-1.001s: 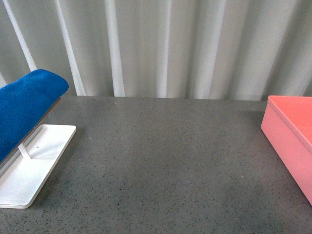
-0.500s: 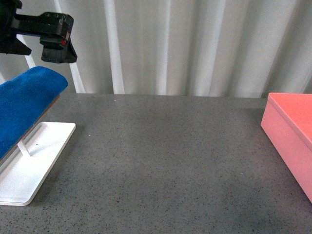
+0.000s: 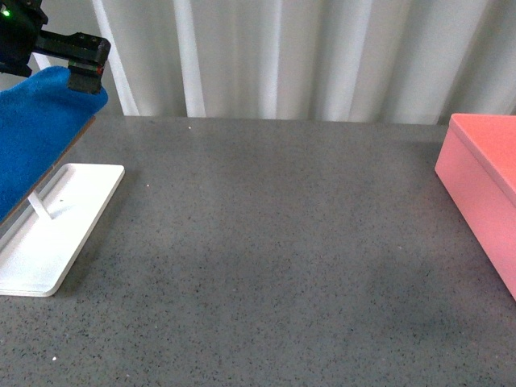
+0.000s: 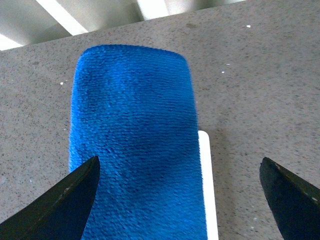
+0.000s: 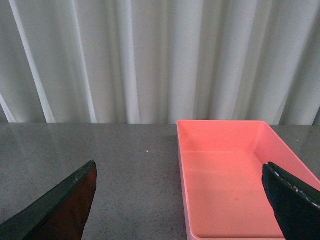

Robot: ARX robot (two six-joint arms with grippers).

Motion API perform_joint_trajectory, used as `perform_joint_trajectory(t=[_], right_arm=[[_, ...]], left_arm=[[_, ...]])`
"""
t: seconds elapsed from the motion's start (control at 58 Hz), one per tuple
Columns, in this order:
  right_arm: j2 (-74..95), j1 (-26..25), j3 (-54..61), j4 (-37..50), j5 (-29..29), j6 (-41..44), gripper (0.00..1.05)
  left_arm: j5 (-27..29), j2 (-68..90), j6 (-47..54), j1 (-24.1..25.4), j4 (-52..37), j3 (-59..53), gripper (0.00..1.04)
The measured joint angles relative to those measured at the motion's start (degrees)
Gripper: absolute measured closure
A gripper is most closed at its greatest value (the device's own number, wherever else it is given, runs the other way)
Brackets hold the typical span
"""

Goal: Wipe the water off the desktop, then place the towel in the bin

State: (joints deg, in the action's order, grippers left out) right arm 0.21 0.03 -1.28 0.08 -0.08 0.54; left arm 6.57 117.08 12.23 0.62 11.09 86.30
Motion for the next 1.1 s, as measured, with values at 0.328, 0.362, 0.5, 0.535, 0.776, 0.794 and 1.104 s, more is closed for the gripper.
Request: perform_joint_trajectory(t=[0.328, 0.362, 0.5, 0.535, 0.776, 0.794, 1.104], right_arm=[[0.0, 0.0, 0.0, 0.0, 0.0, 0.0, 0.07], [0.0, 0.0, 0.0, 0.0, 0.0, 0.0, 0.07], [0.0, 0.0, 0.0, 0.0, 0.0, 0.0, 0.07], [0.0, 0.0, 0.0, 0.0, 0.0, 0.0, 0.07], [0.0, 0.0, 0.0, 0.0, 0.0, 0.0, 0.07], [0.0, 0.0, 0.0, 0.0, 0.0, 0.0, 0.07], [0.0, 0.0, 0.0, 0.0, 0.0, 0.0, 0.07]], left_arm=[[0.4, 3.3, 4.1, 2.4, 2.5, 6.2, 0.07], [0.3, 3.4, 4.4, 2.4, 3.0, 6.4, 0.07], [0.2, 5.2, 5.6, 2.3, 3.6, 6.6, 0.07], [0.2, 6.0, 5.7, 2.1, 3.8, 6.7, 0.07], [1.0, 8.3, 6.0, 1.7, 3.9, 7.5, 0.07], [1.0, 8.3, 6.0, 1.7, 3.9, 7.5, 0.07], [1.6, 8.9, 7.5, 1.7, 3.5, 7.6, 0.08]])
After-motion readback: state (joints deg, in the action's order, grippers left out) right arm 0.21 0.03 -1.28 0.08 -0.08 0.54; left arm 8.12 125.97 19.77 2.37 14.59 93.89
